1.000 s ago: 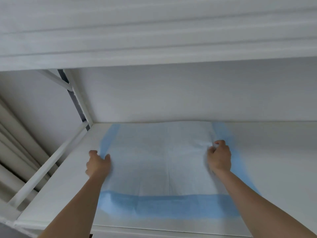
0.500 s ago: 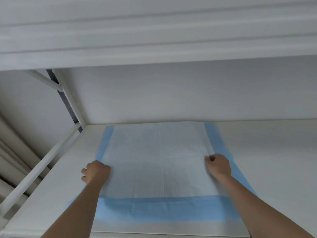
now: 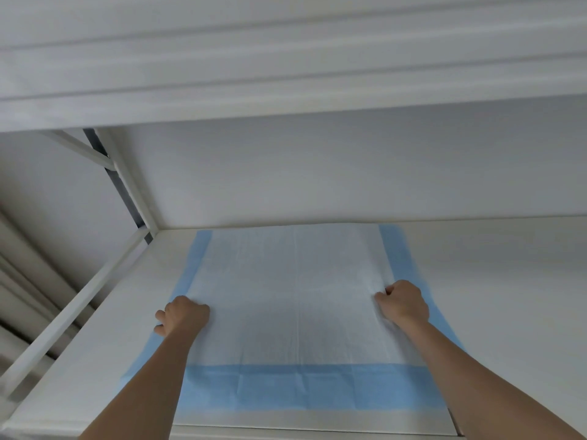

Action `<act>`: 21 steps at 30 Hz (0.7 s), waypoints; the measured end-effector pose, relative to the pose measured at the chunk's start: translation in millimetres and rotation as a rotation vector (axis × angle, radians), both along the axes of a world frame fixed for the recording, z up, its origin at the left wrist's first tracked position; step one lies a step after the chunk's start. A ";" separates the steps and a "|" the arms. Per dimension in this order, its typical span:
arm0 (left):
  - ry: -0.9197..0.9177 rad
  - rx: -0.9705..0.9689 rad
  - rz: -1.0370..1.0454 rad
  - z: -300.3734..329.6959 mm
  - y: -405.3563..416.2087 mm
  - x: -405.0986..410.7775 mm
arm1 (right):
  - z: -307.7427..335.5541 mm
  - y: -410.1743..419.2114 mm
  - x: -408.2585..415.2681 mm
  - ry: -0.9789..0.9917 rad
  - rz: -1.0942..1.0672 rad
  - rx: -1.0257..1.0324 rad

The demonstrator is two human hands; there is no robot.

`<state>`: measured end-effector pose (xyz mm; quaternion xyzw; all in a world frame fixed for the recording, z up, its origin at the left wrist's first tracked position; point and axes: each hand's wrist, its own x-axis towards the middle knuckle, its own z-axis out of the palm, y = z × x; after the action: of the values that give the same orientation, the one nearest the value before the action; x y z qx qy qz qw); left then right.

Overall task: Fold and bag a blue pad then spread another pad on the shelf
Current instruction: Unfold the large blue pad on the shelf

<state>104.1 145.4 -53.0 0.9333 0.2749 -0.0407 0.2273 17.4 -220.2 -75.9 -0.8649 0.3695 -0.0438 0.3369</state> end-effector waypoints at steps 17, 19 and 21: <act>-0.136 -0.203 -0.020 -2.7 -50.3 -7.4 | 8.2 -64.6 -47.1 -0.023 -0.078 0.064; -0.142 -0.197 -0.031 -3.3 -66.1 -11.1 | 10.7 -78.0 -58.4 -0.011 -0.096 0.062; -0.135 -0.192 -0.051 -4.1 -84.4 -15.6 | 12.3 -92.9 -70.9 -0.002 -0.117 0.050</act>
<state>88.6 61.1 -57.1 0.9145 0.2301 -0.0099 0.3327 -53.6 -313.2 -63.6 -0.8331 0.4198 -0.0552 0.3558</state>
